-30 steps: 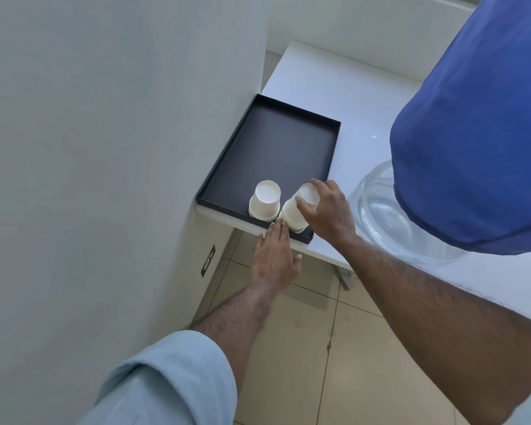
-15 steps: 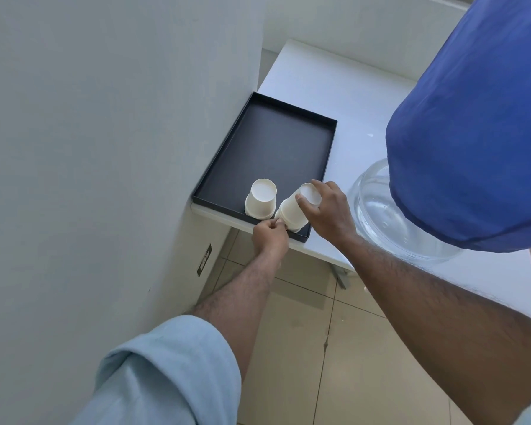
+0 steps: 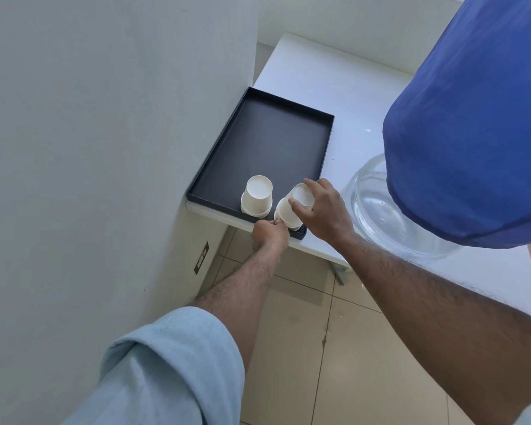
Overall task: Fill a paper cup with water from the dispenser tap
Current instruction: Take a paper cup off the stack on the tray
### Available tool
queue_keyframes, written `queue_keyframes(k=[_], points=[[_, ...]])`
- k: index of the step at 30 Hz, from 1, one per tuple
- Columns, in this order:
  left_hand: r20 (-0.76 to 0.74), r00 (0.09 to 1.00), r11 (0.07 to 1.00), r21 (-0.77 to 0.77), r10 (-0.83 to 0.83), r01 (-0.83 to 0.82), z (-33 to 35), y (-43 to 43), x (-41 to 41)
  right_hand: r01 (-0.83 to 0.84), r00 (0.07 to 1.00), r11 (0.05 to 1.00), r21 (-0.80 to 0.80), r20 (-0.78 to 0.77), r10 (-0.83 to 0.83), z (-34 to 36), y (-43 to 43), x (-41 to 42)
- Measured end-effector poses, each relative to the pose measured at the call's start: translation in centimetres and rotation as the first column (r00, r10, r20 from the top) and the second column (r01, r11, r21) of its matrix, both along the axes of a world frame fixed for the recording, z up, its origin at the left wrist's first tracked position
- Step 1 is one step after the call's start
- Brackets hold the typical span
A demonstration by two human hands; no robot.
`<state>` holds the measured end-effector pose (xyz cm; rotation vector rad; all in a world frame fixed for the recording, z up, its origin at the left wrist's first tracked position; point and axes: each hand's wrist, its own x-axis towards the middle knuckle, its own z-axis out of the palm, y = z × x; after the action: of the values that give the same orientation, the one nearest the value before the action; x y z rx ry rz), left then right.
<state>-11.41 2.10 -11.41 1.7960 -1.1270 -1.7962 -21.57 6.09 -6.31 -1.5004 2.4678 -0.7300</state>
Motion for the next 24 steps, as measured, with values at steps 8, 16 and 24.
queue_keyframes(k=[8,16,24], points=[[0.065,0.996,0.998,-0.020,-0.060,0.062,0.5,-0.3,0.0,-0.035,0.999,0.997,-0.065,-0.034,0.033,1.0,0.0,0.1],[0.157,0.983,0.996,-0.003,-0.091,0.093,1.3,-0.3,0.0,-0.010,0.993,0.979,-0.204,-0.116,-0.014,3.1,0.7,0.5],[0.165,0.986,0.998,-0.049,-0.027,0.036,1.4,-0.2,0.5,0.274,0.956,0.850,-0.449,0.221,-0.191,4.8,5.4,3.6]])
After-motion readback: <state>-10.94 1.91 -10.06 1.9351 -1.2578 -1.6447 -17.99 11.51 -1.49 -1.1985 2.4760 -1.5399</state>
